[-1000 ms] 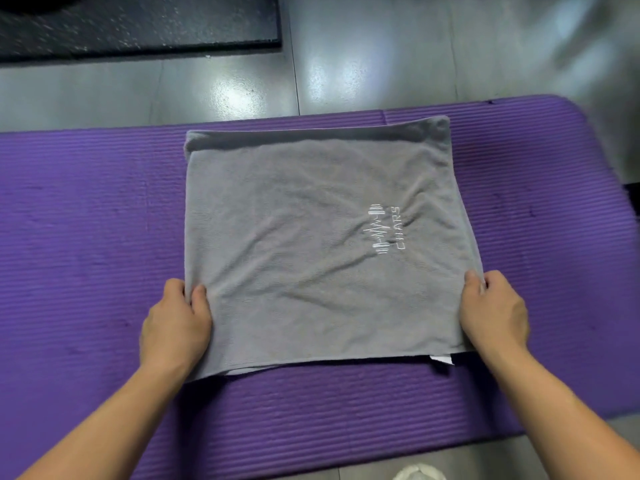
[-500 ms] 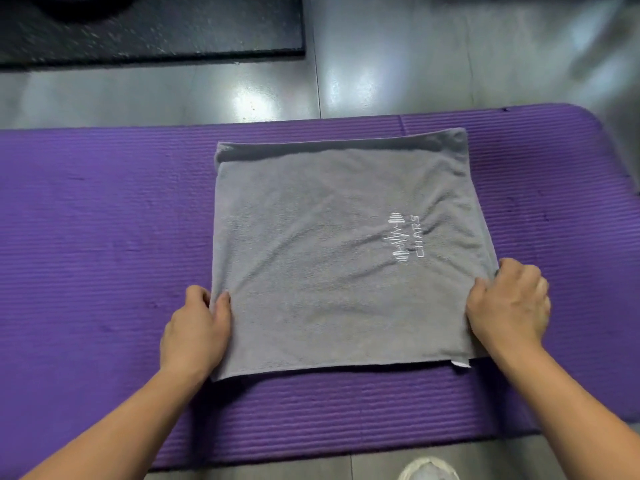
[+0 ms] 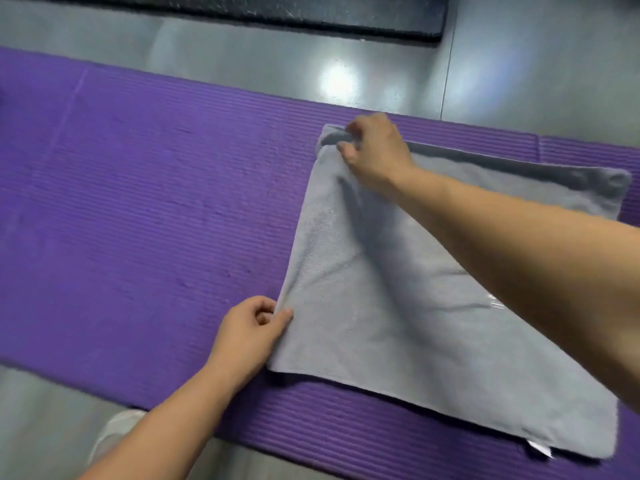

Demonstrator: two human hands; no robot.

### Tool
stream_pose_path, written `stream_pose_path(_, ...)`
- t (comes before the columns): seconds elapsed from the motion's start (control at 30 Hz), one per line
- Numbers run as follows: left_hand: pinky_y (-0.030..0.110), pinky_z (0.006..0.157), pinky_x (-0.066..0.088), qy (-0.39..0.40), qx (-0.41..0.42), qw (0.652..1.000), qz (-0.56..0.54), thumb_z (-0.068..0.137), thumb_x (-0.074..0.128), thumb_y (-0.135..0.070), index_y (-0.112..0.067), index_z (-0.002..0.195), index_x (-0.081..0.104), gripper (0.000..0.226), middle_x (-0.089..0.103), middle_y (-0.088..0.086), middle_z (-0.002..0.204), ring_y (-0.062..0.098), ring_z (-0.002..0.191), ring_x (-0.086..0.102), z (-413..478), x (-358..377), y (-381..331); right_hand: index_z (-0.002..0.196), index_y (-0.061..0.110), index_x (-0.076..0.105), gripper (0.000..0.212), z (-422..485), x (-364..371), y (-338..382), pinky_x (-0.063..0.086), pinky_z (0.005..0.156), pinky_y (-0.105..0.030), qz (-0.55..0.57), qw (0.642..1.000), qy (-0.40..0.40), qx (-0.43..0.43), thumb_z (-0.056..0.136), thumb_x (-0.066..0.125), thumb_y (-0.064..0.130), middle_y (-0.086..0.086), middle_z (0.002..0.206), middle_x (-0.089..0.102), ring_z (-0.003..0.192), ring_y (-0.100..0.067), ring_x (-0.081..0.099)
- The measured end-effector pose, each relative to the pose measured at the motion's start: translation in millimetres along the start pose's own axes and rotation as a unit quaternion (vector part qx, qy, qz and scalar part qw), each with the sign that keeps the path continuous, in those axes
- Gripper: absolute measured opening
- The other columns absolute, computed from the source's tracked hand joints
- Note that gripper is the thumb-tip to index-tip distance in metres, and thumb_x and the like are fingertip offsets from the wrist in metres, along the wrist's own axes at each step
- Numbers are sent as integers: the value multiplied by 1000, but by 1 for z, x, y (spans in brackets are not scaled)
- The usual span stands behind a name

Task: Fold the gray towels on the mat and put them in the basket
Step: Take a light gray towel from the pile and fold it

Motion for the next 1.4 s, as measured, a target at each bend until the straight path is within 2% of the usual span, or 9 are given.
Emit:
stream_pose_path(0.27, 33, 71, 54, 39, -57, 988, -137, 89, 76, -11, -12, 94, 72, 6, 77, 7, 83, 18, 72, 70, -26, 7, 30, 83, 23, 68, 31, 57, 20, 14, 47, 91, -38, -91, 990, 105, 18, 83, 61, 53, 0, 92, 65, 105, -27, 55)
stream_pose_path(0.37, 27, 65, 53, 32, -53, 993, -103, 88, 77, -12, -18, 88, 74, 7, 76, -1, 77, 11, 66, 69, -26, 3, 33, 72, 19, 62, 25, 65, 27, 24, 44, 62, -25, 6, 992, 123, 12, 87, 68, 38, 1, 75, 57, 74, -17, 54)
stream_pose_path(0.5, 22, 66, 54, -91, -58, 987, -116, 87, 77, -12, -20, 85, 75, 9, 76, -7, 76, 8, 68, 71, -24, -38, 43, 79, 21, 69, 20, 82, 23, 37, 38, 41, -13, 115, 989, 78, 44, 88, 76, 37, 3, 68, 57, 54, -7, 49)
stream_pose_path(0.67, 19, 67, 53, -224, -78, 956, -172, 88, 78, -16, -21, 88, 75, 6, 75, -7, 77, 4, 68, 70, -18, -94, 66, 88, 19, 76, 18, 100, 31, 91, 42, 48, -11, 117, 992, 45, 9, 80, 82, 34, 9, 69, 62, 48, 4, 49)
stream_pose_path(0.8, 7, 60, 45, -333, -20, 922, -197, 90, 74, -13, -20, 89, 72, 8, 69, -12, 75, -4, 61, 60, -28, -136, 61, 96, 24, 68, 34, 111, 37, 140, 51, 61, -17, 164, 986, 24, -26, 69, 87, 34, 7, 87, 67, 69, -2, 61)
stream_pose_path(0.87, 9, 65, 49, -350, 29, 916, -193, 91, 74, -12, -21, 92, 72, 9, 69, -14, 75, -4, 64, 61, -38, -147, 50, 113, 29, 69, 42, 111, 32, 157, 47, 52, -15, 145, 988, 39, -46, 74, 82, 39, 11, 97, 66, 72, 0, 61)
stream_pose_path(1.1, 14, 72, 48, -206, 204, 951, -109, 85, 80, -17, -29, 87, 74, 13, 72, -13, 85, 5, 77, 67, -61, -88, -23, 106, 37, 66, 22, 92, -23, 127, 33, 52, -26, -50, 982, 138, -118, 92, 60, 53, 3, 75, 50, 60, -18, 40)
stream_pose_path(1.23, 20, 69, 49, -93, 320, 941, -64, 85, 77, -19, -20, 88, 77, 4, 69, -12, 83, 8, 77, 67, -73, -30, -64, 101, 32, 67, 10, 58, -83, 73, 40, 45, -16, 4, 988, 92, -122, 97, 64, 41, -1, 76, 52, 58, -8, 49)
stream_pose_path(1.4, 30, 63, 52, 30, 369, 929, -12, 88, 73, -30, -24, 89, 75, 7, 65, -11, 80, 7, 73, 64, -83, 44, -87, 90, 23, 63, 10, 15, -120, -9, 55, 62, -39, 169, 981, 83, -52, 100, 62, 23, -5, 68, 65, 59, -20, 62)
Point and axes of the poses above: each hand's wrist, its own z-axis towards the middle knuckle, its own x-axis out of the palm, y = z × x, the point moved 9 cm from there along z, towards the middle knuckle
